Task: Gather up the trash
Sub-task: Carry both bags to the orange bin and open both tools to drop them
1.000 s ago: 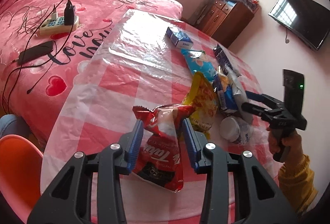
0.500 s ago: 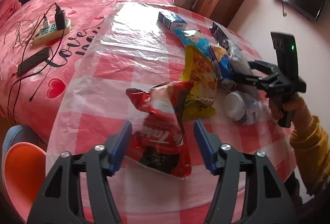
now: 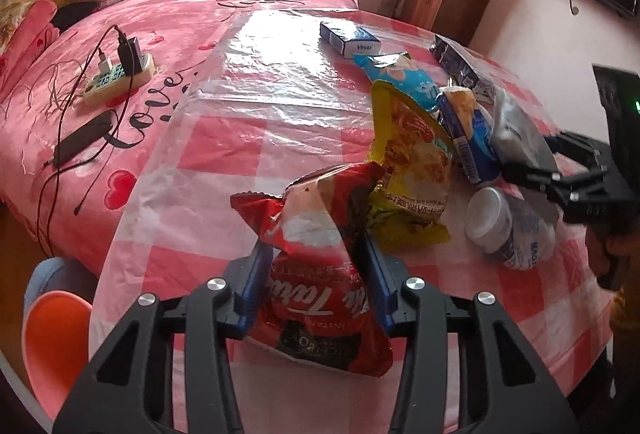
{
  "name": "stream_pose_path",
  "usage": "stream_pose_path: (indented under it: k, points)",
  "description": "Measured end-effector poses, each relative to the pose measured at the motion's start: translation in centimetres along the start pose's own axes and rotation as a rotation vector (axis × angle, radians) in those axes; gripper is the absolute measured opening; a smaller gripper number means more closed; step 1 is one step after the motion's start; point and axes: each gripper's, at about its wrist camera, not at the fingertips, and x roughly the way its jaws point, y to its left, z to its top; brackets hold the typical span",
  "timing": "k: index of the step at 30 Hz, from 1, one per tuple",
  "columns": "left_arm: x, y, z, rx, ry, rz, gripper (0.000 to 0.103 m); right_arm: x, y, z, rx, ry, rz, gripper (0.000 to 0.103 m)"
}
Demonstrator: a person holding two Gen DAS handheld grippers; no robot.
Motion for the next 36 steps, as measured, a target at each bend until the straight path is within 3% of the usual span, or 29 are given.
stream_pose_path:
  k: [8, 15, 22, 26, 32, 36]
  points:
    - [-0.9, 0.3, -0.5, -0.035, -0.015, -0.046, 0.045, -2.9, -0.8, -0.8, 0.121, -0.057, -0.057, 0.08]
    - [-3.1, 0.9, -0.8, -0.06, -0.063, -0.083, 0.045, -6.2, 1.6, 0.3, 0.156, -0.102, 0.004, 0.08]
    - [-6.7, 4.0, -1.7, -0.118, -0.119, -0.084, 0.045, -8.0, 8.7, 3.3, 0.09, -0.142, 0.128, 0.08]
    - [-9.4, 7.0, -3.1, -0.158, -0.154, -0.044, 0.045, -7.6, 14.0, 5.3, 0.04, -0.144, 0.222, 0.08]
    - [-12.9, 14.0, -7.6, -0.273, -0.162, 0.052, 0.045, -5.3, 23.4, 7.8, -0.046, -0.099, 0.382, 0.08]
    - [-13.3, 18.2, -11.2, -0.376, -0.141, 0.103, 0.045, -2.0, 29.7, 8.5, -0.102, -0.022, 0.465, 0.081]
